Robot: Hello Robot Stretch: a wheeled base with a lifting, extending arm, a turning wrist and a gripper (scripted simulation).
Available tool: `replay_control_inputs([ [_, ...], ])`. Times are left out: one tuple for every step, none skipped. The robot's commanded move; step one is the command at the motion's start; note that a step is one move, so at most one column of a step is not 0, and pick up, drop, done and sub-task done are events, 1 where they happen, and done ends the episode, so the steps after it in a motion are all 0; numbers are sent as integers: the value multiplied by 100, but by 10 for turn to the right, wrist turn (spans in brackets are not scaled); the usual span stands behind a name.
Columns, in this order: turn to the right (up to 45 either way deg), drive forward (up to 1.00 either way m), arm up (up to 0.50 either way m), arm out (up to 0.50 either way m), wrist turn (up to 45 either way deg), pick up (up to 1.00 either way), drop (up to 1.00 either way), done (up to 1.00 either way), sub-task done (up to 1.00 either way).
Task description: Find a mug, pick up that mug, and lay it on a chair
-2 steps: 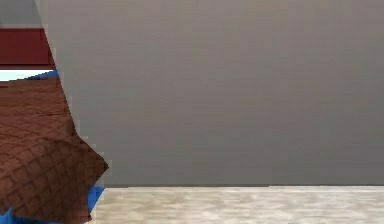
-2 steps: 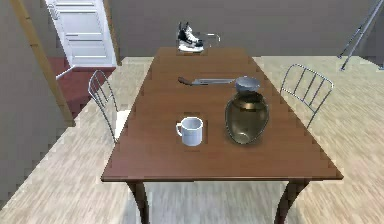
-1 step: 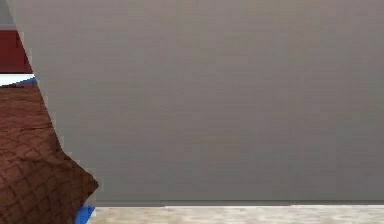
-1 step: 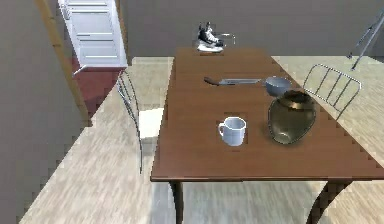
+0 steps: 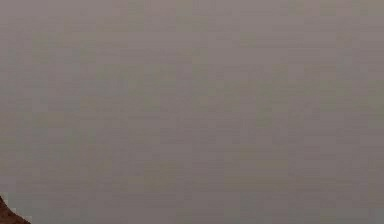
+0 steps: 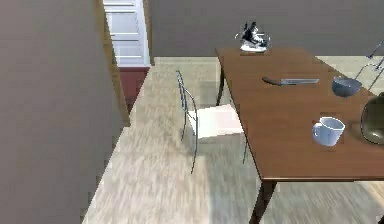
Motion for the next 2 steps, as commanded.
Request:
replay_control_inputs([
  [450,0,0,0,0,0,0,0,0],
  [240,0,0,0,0,0,0,0,0],
])
